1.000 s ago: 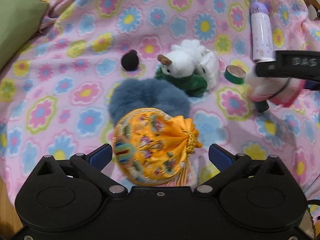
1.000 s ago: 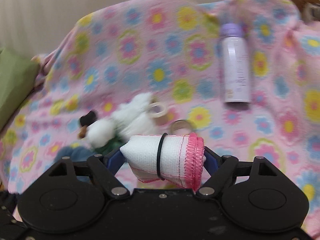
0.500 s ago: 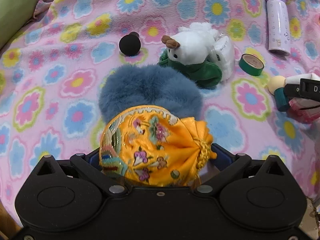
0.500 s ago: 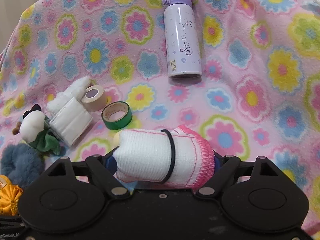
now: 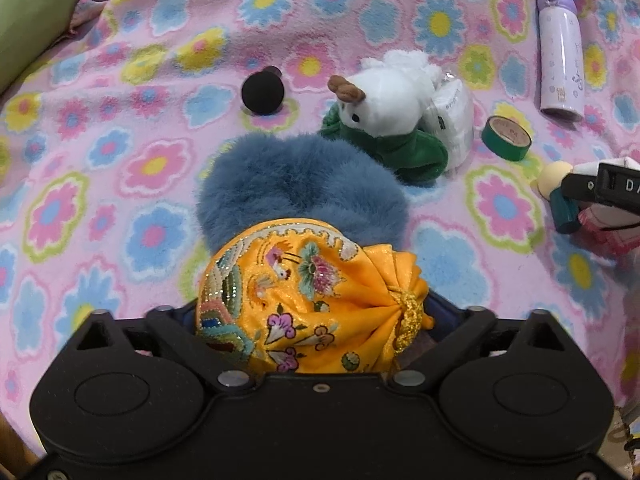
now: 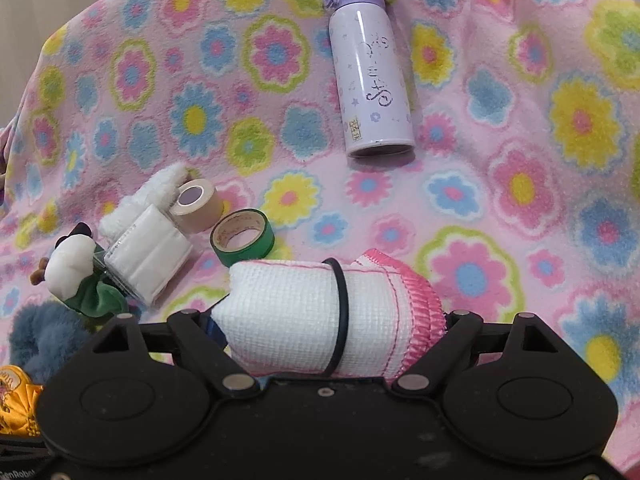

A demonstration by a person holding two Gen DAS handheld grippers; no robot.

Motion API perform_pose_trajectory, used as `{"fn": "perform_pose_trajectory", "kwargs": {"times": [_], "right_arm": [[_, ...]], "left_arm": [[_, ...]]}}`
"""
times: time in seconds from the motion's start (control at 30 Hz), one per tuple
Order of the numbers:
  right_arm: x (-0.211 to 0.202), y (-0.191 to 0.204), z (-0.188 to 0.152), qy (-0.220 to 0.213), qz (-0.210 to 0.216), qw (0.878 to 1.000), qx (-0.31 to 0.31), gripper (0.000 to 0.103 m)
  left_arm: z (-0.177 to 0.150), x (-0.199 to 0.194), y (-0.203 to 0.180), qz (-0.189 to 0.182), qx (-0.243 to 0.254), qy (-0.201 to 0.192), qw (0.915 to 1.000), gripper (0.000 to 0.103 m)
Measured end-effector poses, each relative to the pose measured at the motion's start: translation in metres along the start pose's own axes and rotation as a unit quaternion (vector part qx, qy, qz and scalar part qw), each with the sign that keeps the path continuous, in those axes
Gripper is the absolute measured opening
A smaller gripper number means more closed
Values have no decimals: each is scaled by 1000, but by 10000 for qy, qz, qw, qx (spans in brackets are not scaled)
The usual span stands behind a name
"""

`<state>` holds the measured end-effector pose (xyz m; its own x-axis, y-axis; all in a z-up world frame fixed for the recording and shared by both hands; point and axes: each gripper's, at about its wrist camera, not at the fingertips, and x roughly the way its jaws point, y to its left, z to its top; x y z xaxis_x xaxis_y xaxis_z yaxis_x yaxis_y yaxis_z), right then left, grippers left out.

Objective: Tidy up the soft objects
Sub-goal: 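Carry the yellow pouch and sock into the basket and release both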

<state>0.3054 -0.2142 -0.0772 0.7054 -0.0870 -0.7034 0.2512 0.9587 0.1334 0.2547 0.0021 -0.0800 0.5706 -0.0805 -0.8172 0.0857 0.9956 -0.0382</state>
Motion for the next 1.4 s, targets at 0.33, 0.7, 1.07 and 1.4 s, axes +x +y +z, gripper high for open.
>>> {"fn": "perform_pose_trajectory", "kwargs": {"times": [0.33, 0.7, 1.07, 1.4], "right_arm": [[-32, -2, 6, -211, -36, 9998, 28, 82], [-113, -5, -5, -652, 252, 9975, -82, 83], [-202, -8, -68, -739, 782, 9934, -396, 83], [-243, -9, -128, -345, 1144, 9915, -509, 83]], "left_arm": [[-7, -28, 4, -231, -188, -239, 9993, 74], [-23, -99, -7, -310, -100, -900, 9954, 74], [-79, -155, -18, -300, -139, -1047, 9940, 75], [-127, -174, -19, -263, -301, -794, 9960, 75]]}}
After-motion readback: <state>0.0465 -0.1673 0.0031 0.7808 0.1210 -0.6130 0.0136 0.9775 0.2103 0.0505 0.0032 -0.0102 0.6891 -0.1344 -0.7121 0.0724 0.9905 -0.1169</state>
